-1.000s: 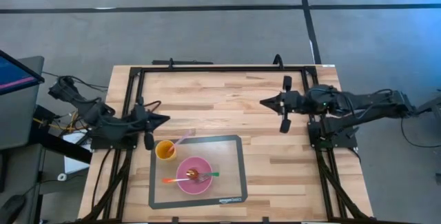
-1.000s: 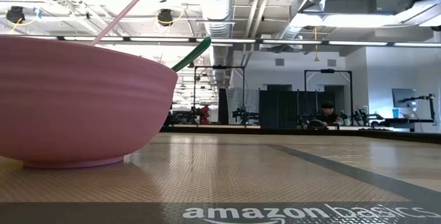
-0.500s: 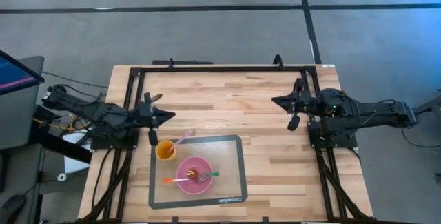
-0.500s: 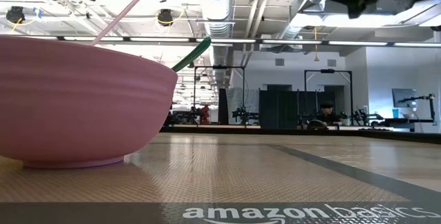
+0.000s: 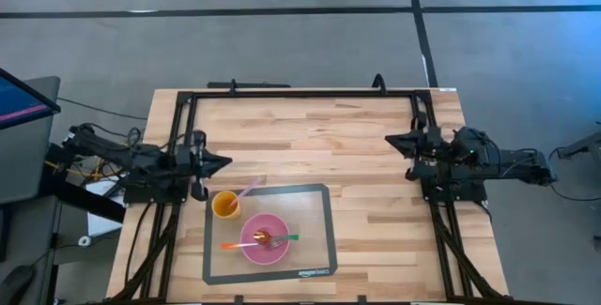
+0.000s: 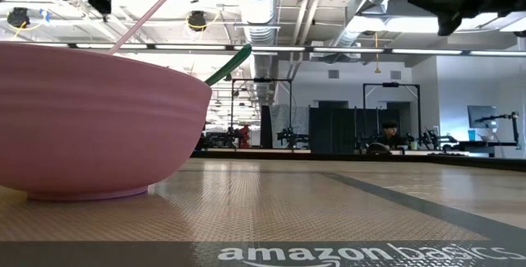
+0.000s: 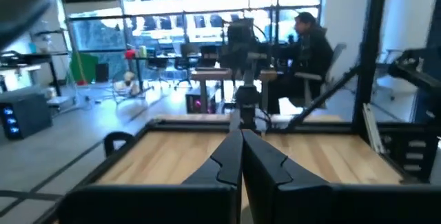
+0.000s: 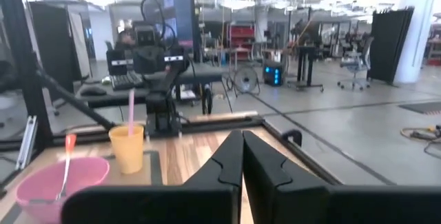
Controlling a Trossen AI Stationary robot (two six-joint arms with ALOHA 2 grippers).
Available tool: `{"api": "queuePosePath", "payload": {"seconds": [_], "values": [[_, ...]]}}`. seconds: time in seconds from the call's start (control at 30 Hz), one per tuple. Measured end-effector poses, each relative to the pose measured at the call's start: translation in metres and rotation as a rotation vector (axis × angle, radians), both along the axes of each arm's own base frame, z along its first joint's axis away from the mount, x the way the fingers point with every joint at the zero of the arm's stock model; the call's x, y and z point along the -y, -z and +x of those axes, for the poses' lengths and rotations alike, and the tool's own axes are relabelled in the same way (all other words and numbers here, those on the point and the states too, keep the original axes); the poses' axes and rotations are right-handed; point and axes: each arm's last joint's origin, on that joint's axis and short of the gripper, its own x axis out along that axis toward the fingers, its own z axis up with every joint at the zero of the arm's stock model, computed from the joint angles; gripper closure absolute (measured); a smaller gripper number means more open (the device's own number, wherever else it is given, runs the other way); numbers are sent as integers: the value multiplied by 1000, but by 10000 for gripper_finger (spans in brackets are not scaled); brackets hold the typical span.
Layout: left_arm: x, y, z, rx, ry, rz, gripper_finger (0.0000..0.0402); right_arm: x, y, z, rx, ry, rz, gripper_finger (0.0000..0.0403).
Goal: Pick & Place Utensil
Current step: Return to Home Position
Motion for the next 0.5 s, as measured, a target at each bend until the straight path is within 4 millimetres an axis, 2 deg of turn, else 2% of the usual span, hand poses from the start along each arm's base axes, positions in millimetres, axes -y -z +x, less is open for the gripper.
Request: {"api": "queuePosePath", "payload": {"seconds": [0.17,0.5], "values": [[-2,23,7,-9,-13,21,394,0,11,-2,-27,-3,20,402],[-15,27,2,14,-39,78,394,0,40,-1,-51,-6,27,402]]}}
